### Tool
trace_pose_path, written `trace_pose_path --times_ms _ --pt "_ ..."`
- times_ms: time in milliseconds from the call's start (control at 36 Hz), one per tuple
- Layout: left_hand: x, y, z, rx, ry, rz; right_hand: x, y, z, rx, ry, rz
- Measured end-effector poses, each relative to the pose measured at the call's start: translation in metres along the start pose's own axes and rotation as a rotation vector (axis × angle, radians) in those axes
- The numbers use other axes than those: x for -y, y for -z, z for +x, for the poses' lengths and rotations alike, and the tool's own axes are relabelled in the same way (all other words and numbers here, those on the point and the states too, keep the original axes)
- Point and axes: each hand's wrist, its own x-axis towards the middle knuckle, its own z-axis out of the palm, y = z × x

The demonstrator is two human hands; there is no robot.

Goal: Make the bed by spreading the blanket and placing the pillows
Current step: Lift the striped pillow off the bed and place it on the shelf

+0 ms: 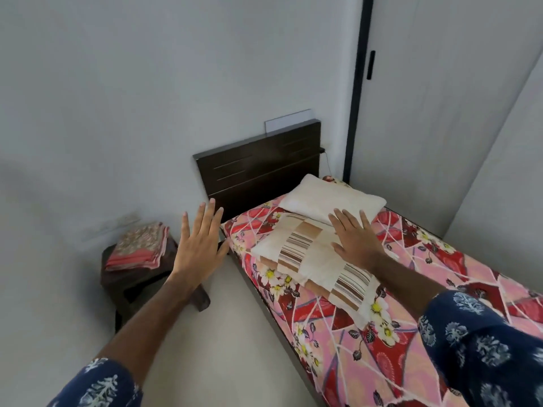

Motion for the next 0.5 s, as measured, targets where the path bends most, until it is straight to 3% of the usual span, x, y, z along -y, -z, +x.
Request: trace_pose_path --times_ms 222,500 --pt "0.065 -0.08 0.13 0.02 -0.147 -0.041 0.032 -0.06 0.058 0.059 -0.164 0.037" --pt "0.016 -0.166 0.272 0.11 -0.54 -0.063 0.031 -0.144 0.099 0.177 -0.432 0.179"
